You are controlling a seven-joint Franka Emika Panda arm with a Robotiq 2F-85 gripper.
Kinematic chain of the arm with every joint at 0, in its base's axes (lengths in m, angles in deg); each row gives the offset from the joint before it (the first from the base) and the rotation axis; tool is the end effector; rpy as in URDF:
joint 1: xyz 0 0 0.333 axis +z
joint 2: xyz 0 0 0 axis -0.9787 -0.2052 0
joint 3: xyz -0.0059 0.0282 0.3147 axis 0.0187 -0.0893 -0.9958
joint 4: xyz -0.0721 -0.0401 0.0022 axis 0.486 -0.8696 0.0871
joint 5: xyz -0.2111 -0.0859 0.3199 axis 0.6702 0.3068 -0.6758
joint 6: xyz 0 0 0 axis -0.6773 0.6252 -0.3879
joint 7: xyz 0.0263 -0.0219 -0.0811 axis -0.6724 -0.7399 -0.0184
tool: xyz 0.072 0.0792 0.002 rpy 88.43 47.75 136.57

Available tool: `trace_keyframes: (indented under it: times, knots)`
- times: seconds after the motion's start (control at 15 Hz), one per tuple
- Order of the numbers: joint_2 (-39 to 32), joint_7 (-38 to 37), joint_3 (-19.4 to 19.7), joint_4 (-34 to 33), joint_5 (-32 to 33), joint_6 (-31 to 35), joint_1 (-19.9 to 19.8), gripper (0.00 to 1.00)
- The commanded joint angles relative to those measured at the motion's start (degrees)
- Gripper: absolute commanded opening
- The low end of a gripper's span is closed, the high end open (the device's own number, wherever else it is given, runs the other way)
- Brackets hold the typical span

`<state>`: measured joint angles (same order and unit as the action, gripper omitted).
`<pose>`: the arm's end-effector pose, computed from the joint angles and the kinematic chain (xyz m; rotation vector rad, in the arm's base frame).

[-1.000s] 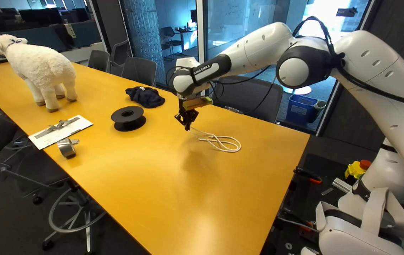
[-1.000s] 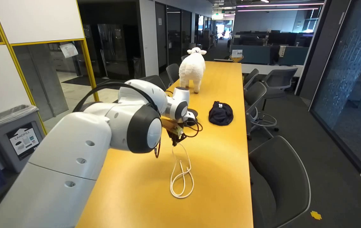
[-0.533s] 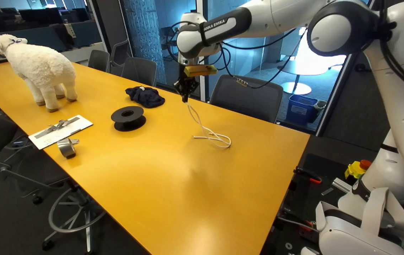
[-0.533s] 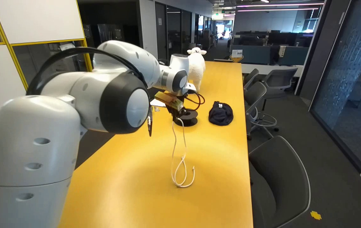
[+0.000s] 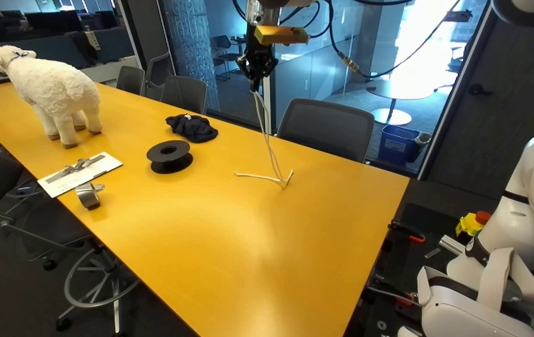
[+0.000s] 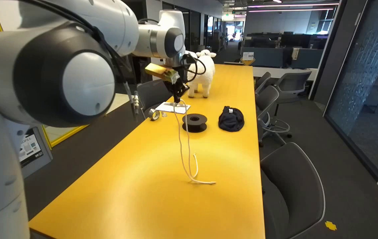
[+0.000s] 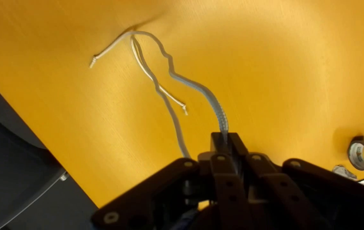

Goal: Straighten the rope

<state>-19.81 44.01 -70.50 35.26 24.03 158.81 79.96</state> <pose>0.6595 -0.0006 0.5550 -3.0282 0.5770 -0.3128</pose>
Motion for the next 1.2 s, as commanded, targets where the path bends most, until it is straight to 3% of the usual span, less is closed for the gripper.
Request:
trace_keyframes:
  times: [0.0,0.73,0.93,1.13]
  knots:
    - [1.6,-3.0,-1.0,-3.3,2.9,-5.6,2.2,0.07]
    - [-5.5,-2.1,-5.2,-17.8,6.8,-12.2,9.3,0.07]
    - [-3.4,-2.3,-4.6,-16.1,10.0,-11.3,10.8,0.07]
    - [0.3,-3.6,-3.2,-12.3,12.2,-10.3,9.7,0.07]
